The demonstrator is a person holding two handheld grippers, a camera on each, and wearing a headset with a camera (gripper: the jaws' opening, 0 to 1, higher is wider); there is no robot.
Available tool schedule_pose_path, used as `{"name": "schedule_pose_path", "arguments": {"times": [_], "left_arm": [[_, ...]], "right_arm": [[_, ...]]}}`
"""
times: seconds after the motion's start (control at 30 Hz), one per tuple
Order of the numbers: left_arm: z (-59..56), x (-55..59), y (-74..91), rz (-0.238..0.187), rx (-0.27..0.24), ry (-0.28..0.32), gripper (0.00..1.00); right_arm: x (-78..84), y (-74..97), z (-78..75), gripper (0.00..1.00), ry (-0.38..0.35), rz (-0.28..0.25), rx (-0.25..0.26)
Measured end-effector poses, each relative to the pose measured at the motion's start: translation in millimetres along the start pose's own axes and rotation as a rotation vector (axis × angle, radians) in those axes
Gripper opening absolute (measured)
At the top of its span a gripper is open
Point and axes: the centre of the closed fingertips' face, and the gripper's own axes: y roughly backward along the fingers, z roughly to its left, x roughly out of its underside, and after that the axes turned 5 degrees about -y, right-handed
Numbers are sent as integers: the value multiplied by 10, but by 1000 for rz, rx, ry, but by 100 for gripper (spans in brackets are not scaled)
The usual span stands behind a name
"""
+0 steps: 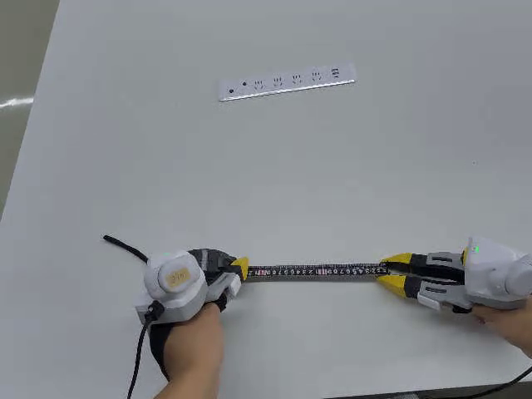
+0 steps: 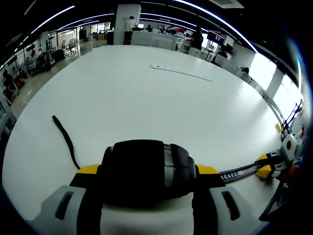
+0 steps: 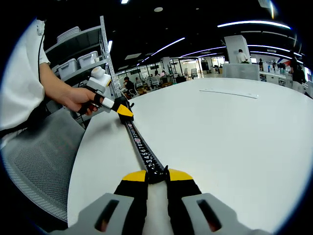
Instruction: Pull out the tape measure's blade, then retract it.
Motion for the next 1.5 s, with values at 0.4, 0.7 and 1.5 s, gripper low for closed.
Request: {"name": "schedule_pose_path", "arguments": {"times": [0.4,0.7,1.5], "left_arm": [[2,-1,0,-1,-2,1,72],[9,6,2,-1,-5,-3,72],[10,-6,-4,-2,-2,-1,72]], "right_arm": [[5,-1,-10,13,2,-3,2],[-7,-75,29,13,26,4,-18],[-60,-377,117,13,48,1,-72]]}}
